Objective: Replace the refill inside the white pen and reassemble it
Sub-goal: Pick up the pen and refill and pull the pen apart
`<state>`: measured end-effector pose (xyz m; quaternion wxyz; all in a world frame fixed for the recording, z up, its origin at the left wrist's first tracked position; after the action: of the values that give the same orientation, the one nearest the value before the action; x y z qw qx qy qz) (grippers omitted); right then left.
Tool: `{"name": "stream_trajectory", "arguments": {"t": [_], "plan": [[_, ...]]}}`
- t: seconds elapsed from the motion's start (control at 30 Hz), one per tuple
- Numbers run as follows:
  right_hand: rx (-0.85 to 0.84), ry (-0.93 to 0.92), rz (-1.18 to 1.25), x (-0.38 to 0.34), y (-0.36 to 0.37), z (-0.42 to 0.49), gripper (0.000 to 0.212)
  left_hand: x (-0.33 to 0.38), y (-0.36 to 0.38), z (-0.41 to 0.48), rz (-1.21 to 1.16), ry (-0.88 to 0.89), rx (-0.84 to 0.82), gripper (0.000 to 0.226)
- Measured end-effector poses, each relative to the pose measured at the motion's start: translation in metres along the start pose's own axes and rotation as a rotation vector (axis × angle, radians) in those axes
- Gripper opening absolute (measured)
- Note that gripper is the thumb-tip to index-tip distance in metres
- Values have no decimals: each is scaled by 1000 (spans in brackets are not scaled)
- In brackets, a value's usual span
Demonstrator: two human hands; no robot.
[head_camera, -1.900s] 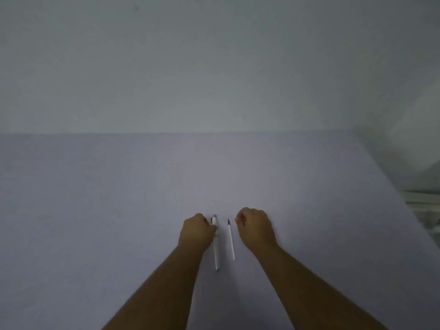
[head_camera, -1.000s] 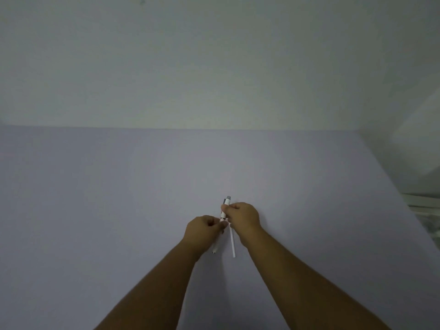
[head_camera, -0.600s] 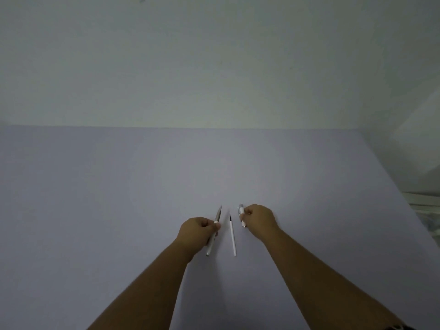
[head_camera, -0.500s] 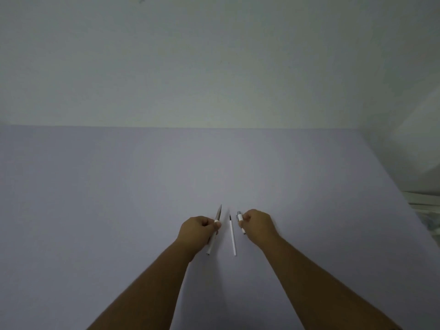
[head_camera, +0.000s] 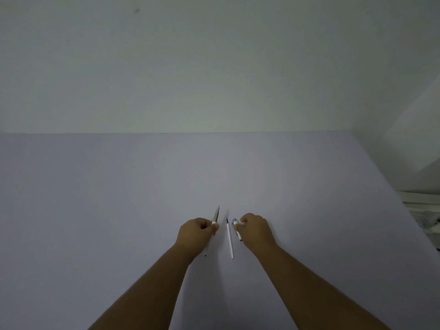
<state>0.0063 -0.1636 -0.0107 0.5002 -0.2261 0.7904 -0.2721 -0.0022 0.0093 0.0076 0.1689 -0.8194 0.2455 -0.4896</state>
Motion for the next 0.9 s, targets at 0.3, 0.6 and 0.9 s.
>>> {"name": "stream_trajectory", "arguments": {"t": [0.3, 0.6, 0.9], "plan": [[-148, -8, 405, -41, -10, -13, 34, 23, 1, -16, 153, 171, -5, 24], [-260, -59, 668, -49, -22, -17, 10, 35, -11, -24, -149, 117, -98, 19], [-300, -27, 738, -52, -32, -17, 10, 40, -11, -28, -96, 154, -69, 21]]}}
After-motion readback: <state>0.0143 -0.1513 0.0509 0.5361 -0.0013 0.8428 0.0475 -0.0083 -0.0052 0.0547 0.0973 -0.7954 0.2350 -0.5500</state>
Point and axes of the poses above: each hand's wrist, its own z-axis towards the middle knuckle, its own y-axis out of the palm, x = y × z, the point moved 2 cm from there along z, towards the middle knuckle, and after that the axes turned 5 degrees about z, right-handed, at the moved point
